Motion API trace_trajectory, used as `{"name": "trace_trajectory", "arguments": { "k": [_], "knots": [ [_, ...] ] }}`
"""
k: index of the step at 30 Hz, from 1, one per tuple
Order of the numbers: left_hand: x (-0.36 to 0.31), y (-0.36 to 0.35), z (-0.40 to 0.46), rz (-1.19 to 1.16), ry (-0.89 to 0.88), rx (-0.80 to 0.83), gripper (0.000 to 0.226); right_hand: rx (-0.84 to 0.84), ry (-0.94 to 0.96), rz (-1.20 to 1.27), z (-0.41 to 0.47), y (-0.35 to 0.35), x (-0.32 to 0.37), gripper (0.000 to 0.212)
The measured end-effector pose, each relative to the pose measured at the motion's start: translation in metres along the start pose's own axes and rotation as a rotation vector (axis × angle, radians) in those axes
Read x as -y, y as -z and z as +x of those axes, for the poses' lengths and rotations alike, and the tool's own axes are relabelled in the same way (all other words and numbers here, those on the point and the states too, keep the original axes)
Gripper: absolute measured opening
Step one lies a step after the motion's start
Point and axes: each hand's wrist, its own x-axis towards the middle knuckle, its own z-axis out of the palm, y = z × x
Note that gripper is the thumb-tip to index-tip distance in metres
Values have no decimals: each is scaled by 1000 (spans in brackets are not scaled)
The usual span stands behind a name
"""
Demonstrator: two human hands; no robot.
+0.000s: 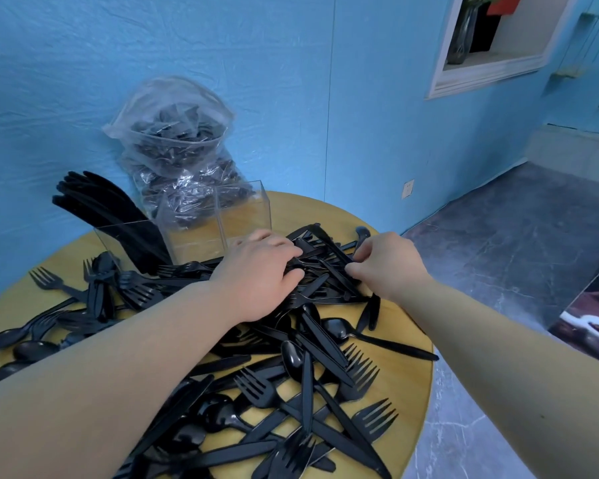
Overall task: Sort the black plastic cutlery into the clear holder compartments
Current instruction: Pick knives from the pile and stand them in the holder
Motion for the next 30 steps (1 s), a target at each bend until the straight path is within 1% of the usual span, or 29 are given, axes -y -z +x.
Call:
{"name": "trace_trajectory", "arguments": {
  "k": [4, 7, 10, 12, 13, 16, 19, 21, 23, 25, 28, 30],
  "knots": [
    [4, 10, -6, -36, -4, -56, 46, -55, -5, 47, -8, 5, 3, 24],
    [5, 19, -12, -83, -6, -147, 50, -86, 27, 143, -19, 15, 1, 15],
    [9, 29, -19, -99, 8, -212, 56, -60, 110, 219, -32, 26, 0, 3],
    [12, 34, -23, -115, 24, -179, 57, -7, 173, 286, -38, 29, 3, 1],
    [15, 36, -26, -131, 33, -147, 53, 16, 200, 322, -40, 30, 6, 2],
    [26, 41, -38, -127, 46, -77, 28, 64, 264, 365, -37, 24, 18, 3],
    [44, 41, -53, -98, 66, -87, 22, 111, 304, 302, -27, 12, 32, 2],
    [58, 41, -61, -97, 110, -150, 20, 97, 306, 257, -18, 5, 41, 8],
    [72, 41, -67, -109, 170, -207, 19, 33, 293, 147, -5, 0, 49, 15],
    [83, 40, -70, -111, 226, -216, 21, 9, 256, 37, 8, -4, 56, 24],
    [95, 37, -71, -101, 274, -201, 22, 49, 242, -205, 27, -12, 60, 38],
    [101, 33, -68, -111, 298, -190, 24, 87, 231, -296, 35, -17, 58, 44]
  ]
}}
